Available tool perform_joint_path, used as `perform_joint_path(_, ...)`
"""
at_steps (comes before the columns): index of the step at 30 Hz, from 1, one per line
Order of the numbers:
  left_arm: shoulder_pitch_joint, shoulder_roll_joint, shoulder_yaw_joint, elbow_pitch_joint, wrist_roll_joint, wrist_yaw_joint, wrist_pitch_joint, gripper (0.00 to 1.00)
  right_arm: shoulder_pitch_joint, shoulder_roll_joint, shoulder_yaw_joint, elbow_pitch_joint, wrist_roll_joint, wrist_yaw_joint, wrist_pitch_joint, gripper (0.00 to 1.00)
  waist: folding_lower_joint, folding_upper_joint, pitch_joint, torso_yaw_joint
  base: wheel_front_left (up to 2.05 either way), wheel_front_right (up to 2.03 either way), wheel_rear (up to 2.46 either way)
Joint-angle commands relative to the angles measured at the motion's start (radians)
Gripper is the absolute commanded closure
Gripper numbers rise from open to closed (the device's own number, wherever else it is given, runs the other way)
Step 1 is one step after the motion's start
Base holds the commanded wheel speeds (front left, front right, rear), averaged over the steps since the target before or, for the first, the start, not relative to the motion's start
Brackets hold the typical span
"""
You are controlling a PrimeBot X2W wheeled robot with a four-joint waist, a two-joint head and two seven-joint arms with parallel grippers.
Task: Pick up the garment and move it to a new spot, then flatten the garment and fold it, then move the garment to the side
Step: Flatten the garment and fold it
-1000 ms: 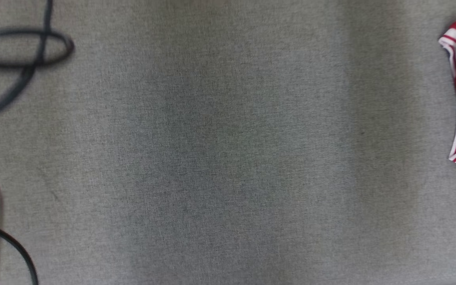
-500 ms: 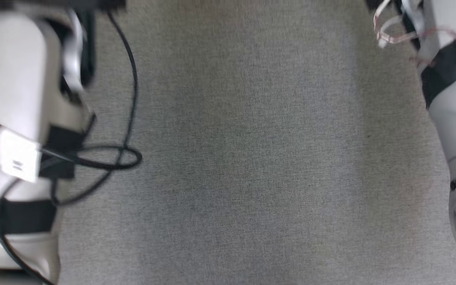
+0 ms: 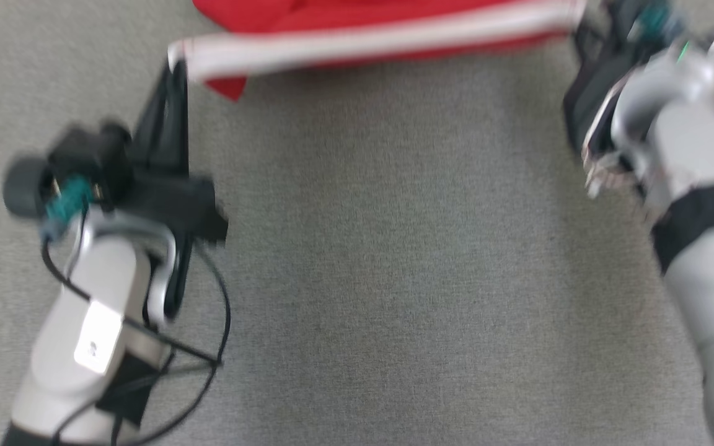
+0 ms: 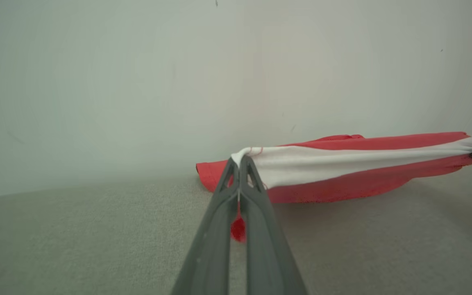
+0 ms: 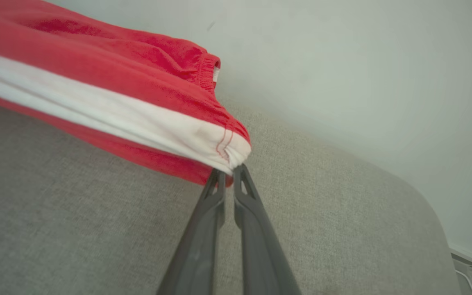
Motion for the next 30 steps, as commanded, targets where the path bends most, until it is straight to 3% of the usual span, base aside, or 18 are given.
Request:
perform_joint_path(1, 0.050, 0.024, 0.009, 0.007, -0.006, 0.011, 0.001, 1.00, 0.068, -0.017, 0.005, -0.008, 0.014, -0.003, 0.037, 1.00, 0.0003, 0.0002, -0.074, 0.011, 0.00, 0.00, 0.00)
perform_joint_path(8, 0.274, 0.030, -0.004, -0.033, -0.047, 0.038, 0.020, 1.00, 0.325, -0.062, 0.037, -0.209, 0.092, -0.003, 0.214, 1.00, 0.0003, 0.0002, -0.177, 0.024, 0.00, 0.00, 0.00)
perform_joint_path(16, 0.516, 0.042, -0.002, -0.170, -0.098, 0.080, 0.057, 1.00, 0.532, -0.103, 0.010, -0.445, 0.096, -0.004, 0.318, 1.00, 0.0003, 0.0002, -0.245, 0.045, 0.00, 0.00, 0.00)
perform_joint_path(24, 0.655, 0.062, 0.008, -0.284, -0.127, 0.125, 0.111, 1.00, 0.636, -0.117, 0.027, -0.535, 0.116, -0.004, 0.436, 1.00, 0.0003, 0.0002, -0.275, 0.073, 0.00, 0.00, 0.00)
perform_joint_path(30, 0.719, 0.102, -0.017, -0.365, -0.122, 0.139, 0.205, 1.00, 0.707, -0.191, 0.109, -0.633, 0.181, -0.004, 0.589, 1.00, 0.0003, 0.0002, -0.299, 0.090, 0.00, 0.00, 0.00)
